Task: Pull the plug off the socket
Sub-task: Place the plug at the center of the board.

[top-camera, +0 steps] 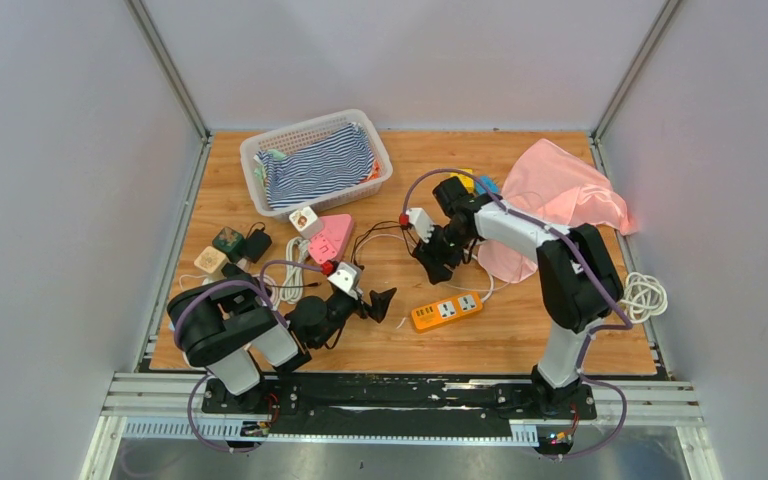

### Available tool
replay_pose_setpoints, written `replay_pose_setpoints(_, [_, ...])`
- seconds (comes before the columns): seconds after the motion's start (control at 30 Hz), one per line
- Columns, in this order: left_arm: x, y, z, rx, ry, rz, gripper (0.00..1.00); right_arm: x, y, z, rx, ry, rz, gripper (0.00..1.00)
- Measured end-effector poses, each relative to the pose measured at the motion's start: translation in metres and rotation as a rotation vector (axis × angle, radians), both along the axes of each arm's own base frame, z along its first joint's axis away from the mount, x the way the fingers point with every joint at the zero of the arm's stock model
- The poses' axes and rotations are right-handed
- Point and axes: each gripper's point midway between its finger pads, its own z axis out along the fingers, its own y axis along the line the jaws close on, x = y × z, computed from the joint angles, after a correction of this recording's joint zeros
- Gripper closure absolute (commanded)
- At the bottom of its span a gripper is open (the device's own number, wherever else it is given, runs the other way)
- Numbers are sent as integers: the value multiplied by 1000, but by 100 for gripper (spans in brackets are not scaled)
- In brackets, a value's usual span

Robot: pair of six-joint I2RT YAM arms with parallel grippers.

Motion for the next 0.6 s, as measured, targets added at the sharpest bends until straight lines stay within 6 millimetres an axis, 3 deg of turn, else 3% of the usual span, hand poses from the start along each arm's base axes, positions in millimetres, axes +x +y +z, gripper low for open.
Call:
replay_pose_setpoints(0.23, [6, 8, -1, -17, 15, 63, 0, 4, 0, -22, -117, 20, -18, 54])
replay_pose_setpoints(0.43, [7, 9, -1, -21, 18, 73, 0, -1, 0, -26, -161, 37, -7, 62])
replay_pose_setpoints(0.6, [7, 9, -1, -21, 19, 73, 0, -6, 2, -28, -184, 47, 17, 78])
